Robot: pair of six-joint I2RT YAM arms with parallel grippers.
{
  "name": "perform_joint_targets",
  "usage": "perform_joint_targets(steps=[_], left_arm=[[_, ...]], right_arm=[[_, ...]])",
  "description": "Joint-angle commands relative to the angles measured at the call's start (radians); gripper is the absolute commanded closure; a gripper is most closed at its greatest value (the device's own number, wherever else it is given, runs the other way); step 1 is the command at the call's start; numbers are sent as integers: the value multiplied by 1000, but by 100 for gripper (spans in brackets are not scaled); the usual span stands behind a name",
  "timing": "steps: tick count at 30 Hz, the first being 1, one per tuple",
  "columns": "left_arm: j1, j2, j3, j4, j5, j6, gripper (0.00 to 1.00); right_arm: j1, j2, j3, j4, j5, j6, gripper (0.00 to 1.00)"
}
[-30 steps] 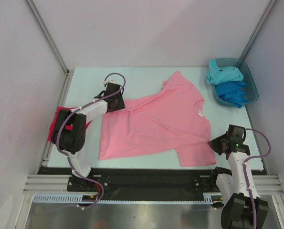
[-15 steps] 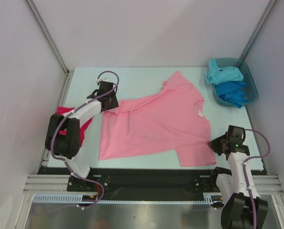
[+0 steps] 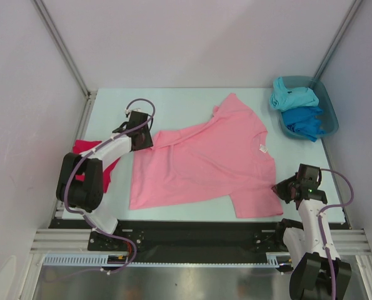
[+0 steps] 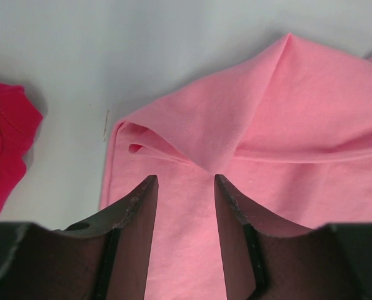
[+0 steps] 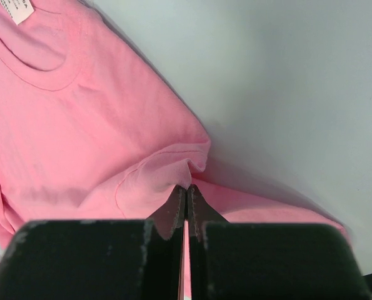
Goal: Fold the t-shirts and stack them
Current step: Flatten the tshirt out
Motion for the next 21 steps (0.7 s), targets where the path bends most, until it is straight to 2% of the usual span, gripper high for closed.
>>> perform_joint_targets(steps=[1, 21], left_arm=[[15, 4, 3, -6, -25, 17, 53], [39, 52, -9, 19, 31, 14, 54]], right_arm=[[-5, -6, 2, 24, -11, -8, 100], [-9, -8, -8, 32, -17, -8, 100]])
